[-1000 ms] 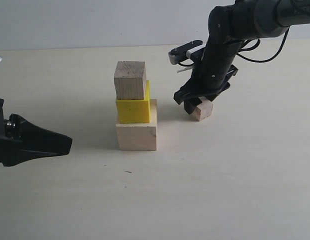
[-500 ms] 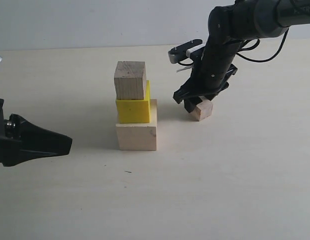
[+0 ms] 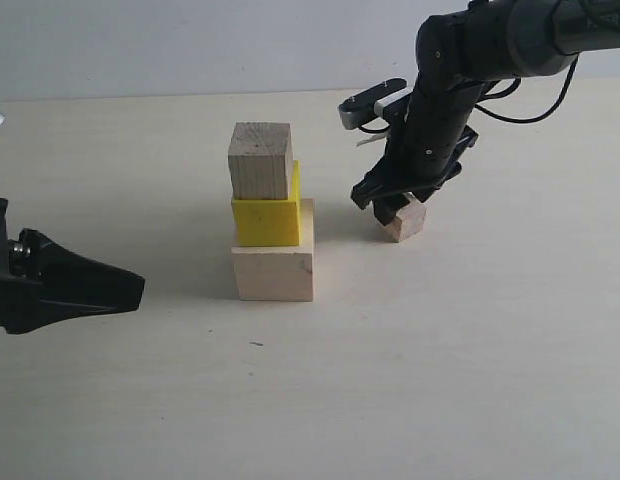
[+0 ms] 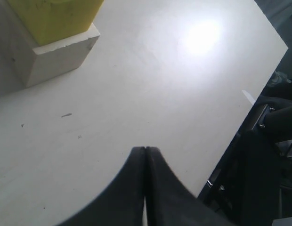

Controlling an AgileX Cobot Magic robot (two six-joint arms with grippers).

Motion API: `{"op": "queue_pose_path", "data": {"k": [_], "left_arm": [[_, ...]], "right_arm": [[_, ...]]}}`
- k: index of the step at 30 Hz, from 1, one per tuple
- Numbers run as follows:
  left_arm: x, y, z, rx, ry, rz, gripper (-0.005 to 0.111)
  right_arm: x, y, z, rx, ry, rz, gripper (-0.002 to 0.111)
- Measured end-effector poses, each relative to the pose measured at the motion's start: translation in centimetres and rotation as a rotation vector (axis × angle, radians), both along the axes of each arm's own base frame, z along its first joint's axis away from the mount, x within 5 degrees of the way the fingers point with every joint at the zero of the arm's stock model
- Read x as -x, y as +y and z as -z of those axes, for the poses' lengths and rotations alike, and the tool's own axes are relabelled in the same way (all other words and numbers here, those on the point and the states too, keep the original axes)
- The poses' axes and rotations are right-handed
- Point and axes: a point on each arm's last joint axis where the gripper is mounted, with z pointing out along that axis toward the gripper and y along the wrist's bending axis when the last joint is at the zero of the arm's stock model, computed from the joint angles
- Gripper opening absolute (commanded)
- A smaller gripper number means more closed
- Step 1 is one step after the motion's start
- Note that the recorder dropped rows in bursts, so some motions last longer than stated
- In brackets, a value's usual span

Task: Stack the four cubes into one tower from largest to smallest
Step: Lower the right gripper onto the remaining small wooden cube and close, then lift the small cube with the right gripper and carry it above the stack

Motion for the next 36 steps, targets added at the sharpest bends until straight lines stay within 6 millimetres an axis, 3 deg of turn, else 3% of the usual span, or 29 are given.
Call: {"op": "queue_pose_path", "data": {"k": [7,15,21,27,33,36], "left_arm": [[0.0,0.0,0.0,0.000,0.000,0.000,0.000],[0.0,0.0,0.0,0.001,0.001,0.001,0.000],[0.0,0.0,0.0,0.001,0.001,0.001,0.000],[0.0,0.0,0.0,0.001,0.001,0.001,0.000],[0.0,0.0,0.0,0.001,0.001,0.001,0.000],[0.0,0.0,0.0,0.001,0.001,0.001,0.000]], "right_arm": [[0.0,0.1,0.4,-0.003,0.012,0.005,0.055],[0.0,0.1,0.4,-0.008,0.017,0.022,0.004],[0.3,-0.3,-0.1,0.026,0.034,0.007,0.000],[0.0,-1.7,-5.0,-0.010,-0.092,0.005,0.000],[-0.5,-6.4,-9.0,-0.260,-0.209,0.011,0.000],[0.9,-8.1,-10.5,-0.425,-0.293,-0.073,0.000]]}}
